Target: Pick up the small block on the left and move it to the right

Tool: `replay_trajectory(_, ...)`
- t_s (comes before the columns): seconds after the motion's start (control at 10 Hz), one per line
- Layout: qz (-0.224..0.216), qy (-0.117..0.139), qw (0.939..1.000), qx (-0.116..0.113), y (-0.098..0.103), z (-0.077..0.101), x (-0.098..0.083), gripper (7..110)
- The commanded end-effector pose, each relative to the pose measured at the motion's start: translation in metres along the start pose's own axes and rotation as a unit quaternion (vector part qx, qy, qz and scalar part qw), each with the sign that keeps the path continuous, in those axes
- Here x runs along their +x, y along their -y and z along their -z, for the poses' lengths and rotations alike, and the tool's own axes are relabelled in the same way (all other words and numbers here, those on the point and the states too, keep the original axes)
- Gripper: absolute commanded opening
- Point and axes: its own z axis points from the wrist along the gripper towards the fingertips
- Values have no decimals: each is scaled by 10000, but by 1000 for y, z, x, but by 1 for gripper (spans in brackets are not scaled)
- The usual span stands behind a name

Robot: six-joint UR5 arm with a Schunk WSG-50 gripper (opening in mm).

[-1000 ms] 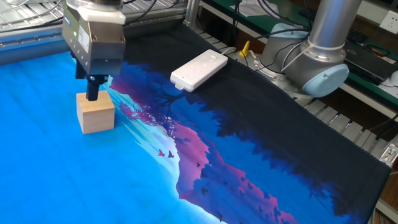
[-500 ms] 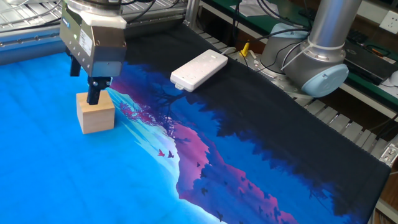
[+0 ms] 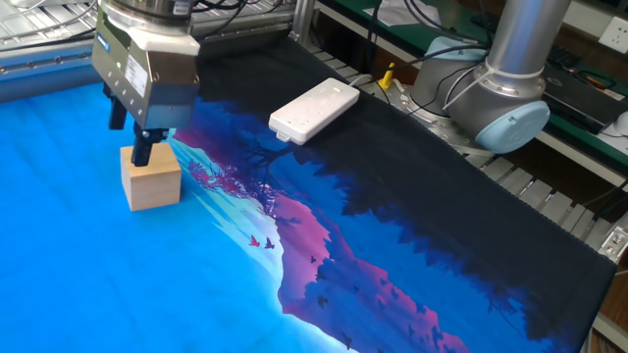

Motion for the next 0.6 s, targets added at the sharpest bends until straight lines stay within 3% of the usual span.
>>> replay_trajectory(0.0, -4, 138, 9999, -66, -2, -7, -4, 66)
replay_trajectory(0.5, 48, 89, 9999, -27, 0, -6, -2, 66)
